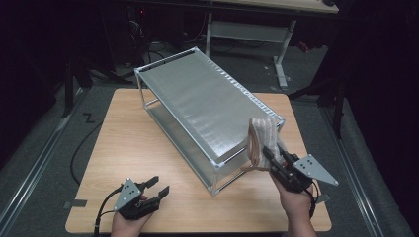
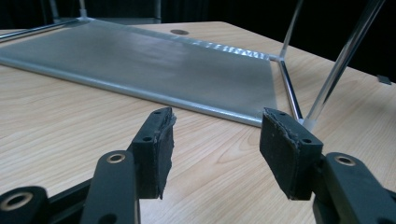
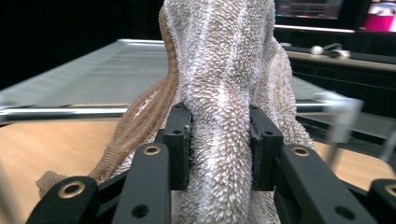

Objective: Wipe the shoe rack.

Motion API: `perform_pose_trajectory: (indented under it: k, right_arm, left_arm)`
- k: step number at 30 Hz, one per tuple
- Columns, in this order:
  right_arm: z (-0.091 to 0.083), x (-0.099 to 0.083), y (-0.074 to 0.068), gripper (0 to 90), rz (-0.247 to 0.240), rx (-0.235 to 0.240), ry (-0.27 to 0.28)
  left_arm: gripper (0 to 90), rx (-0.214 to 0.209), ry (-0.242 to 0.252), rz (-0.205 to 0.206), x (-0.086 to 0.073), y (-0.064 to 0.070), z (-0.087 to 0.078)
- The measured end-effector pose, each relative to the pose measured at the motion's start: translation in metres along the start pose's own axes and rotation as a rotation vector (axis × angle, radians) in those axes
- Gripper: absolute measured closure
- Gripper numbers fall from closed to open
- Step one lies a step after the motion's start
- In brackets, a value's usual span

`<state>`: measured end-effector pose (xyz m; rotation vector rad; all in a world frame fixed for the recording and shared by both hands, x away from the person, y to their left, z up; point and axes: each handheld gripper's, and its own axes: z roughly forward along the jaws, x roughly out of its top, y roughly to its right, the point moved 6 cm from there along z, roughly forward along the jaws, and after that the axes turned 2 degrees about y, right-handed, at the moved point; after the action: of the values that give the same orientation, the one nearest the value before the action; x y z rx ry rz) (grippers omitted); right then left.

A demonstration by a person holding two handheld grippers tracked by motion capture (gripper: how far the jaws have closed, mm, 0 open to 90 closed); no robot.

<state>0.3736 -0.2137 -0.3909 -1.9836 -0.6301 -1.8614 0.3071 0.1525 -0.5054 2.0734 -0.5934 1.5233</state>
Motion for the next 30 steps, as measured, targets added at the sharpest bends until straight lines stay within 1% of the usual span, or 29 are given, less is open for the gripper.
perform_pose_trajectory:
  k: [1, 7, 10, 12, 15, 17, 18, 19, 21, 22, 23, 24, 25, 26, 28, 30]
  right_arm:
    - [-0.001, 0.0, -0.007, 66.2, -0.007, 0.013, -0.002]
    - [-0.008, 0.003, -0.053, 66.1, -0.048, 0.128, -0.002]
    - [-0.012, 0.004, -0.077, 66.0, -0.072, 0.188, 0.001]
    - [-0.015, 0.004, -0.088, 65.9, -0.082, 0.215, 0.001]
    - [-0.015, 0.004, -0.095, 66.0, -0.093, 0.226, 0.004]
    - [-0.014, 0.003, -0.092, 66.0, -0.092, 0.216, 0.0]
    - [-0.013, 0.002, -0.088, 66.0, -0.079, 0.207, -0.001]
    - [-0.012, 0.002, -0.084, 66.0, -0.074, 0.197, 0.0]
    - [-0.01, 0.0, -0.072, 66.1, -0.07, 0.157, -0.004]
    - [-0.008, 0.0, -0.063, 66.1, -0.057, 0.135, -0.003]
    - [-0.007, -0.001, -0.057, 66.1, -0.056, 0.119, -0.002]
    - [-0.006, -0.001, -0.046, 66.1, -0.046, 0.091, -0.003]
    - [-0.006, -0.002, -0.039, 66.1, -0.041, 0.073, -0.001]
    - [-0.005, -0.004, -0.028, 66.1, -0.032, 0.044, -0.006]
    - [-0.005, -0.008, -0.009, 66.1, -0.006, -0.007, -0.011]
    - [-0.006, -0.012, 0.006, 66.2, 0.019, -0.05, -0.018]
  left_arm:
    - [44.9, -0.008, -0.003, 0.002, 0.001, 0.001, 0.002]
    - [44.8, -0.048, -0.004, 0.011, 0.004, 0.007, 0.013]
    - [44.8, -0.061, -0.004, 0.012, 0.005, 0.009, 0.018]
    - [44.8, -0.066, -0.005, 0.013, 0.005, 0.009, 0.019]
    - [44.8, -0.07, -0.008, 0.014, 0.005, 0.01, 0.021]
    - [44.8, -0.068, -0.009, 0.015, 0.005, 0.01, 0.02]
    - [44.8, -0.066, -0.009, 0.014, 0.004, 0.01, 0.02]
    - [44.8, -0.064, -0.008, 0.011, 0.004, 0.009, 0.019]
    - [44.8, -0.054, -0.009, 0.009, 0.003, 0.008, 0.016]
    - [44.7, -0.049, -0.009, 0.008, 0.003, 0.007, 0.015]
    - [44.7, -0.043, -0.008, 0.005, 0.002, 0.006, 0.013]
    - [44.7, -0.039, -0.008, 0.004, 0.002, 0.005, 0.011]
    - [44.7, -0.032, -0.007, 0.003, 0.002, 0.004, 0.009]
    - [44.8, -0.029, -0.004, 0.001, 0.002, 0.003, 0.008]
    - [44.8, -0.022, -0.005, -0.001, 0.001, 0.002, 0.006]
    - [44.8, -0.017, -0.006, -0.005, 0.001, 0.001, 0.004]
